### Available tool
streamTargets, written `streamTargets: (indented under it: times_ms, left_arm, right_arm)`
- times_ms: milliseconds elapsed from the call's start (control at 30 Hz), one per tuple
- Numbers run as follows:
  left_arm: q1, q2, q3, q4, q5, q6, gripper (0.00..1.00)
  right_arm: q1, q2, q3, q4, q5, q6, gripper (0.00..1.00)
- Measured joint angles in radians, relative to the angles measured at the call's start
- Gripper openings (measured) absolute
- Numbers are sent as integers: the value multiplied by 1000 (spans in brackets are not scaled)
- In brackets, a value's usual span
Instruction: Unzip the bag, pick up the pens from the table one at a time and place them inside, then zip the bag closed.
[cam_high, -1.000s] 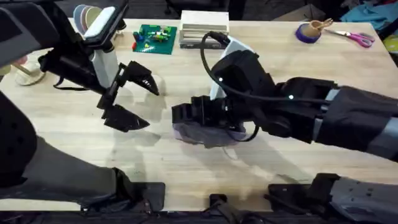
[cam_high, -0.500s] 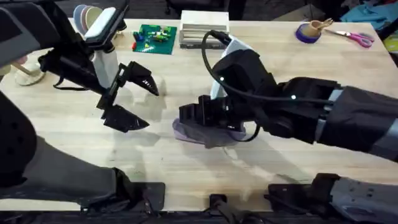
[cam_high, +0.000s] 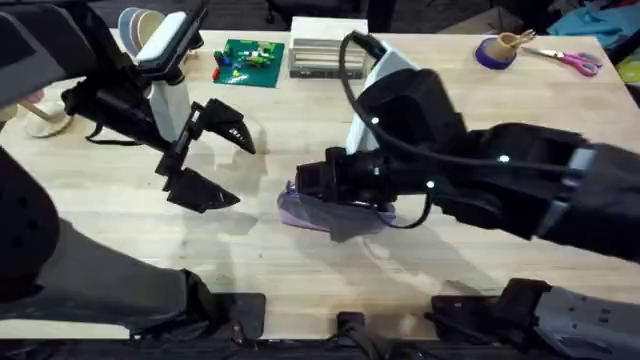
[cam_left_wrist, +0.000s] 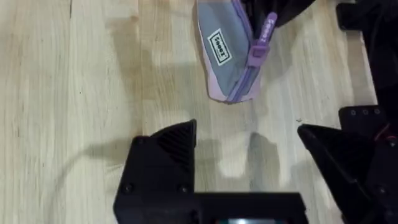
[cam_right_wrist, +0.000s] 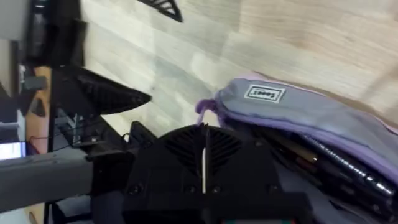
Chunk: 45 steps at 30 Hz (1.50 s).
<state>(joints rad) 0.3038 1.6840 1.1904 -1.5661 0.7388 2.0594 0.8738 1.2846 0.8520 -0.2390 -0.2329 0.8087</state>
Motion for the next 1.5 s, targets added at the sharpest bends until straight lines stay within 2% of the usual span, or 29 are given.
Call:
streamTargets:
  times_ms: [567, 800, 833, 867, 1033, 1067, 1133, 1333, 1500]
  left_arm:
    - [0, 0, 0, 0, 0, 0, 994]
    - [0, 0, 0, 0, 0, 0, 995]
    - [0, 0, 0, 0, 0, 0, 994]
    - [0, 0, 0, 0, 0, 0, 995]
    - [0, 0, 0, 0, 0, 0, 994]
    - [0, 0, 0, 0, 0, 0, 994]
    - [0, 0, 0, 1, 0, 0, 994]
    - [0, 0, 0, 2, 0, 0, 995]
    - [0, 0, 0, 3, 0, 0, 995]
  right_arm:
    - [0, -134, 0, 0, 6, -59, 32]
    - [8, -145, 0, -1, 11, -161, 33]
    - [12, -145, 0, -1, 12, -173, 60]
    - [14, -145, 0, -1, 12, -185, 162]
    - [18, -145, 0, -1, 12, -219, 879]
    - [18, -145, 0, -1, 15, -227, 967]
    - [18, -145, 0, -1, 17, -232, 995]
    - [28, -145, 0, -2, 60, -239, 997]
    - [129, -145, 0, -2, 231, -240, 997]
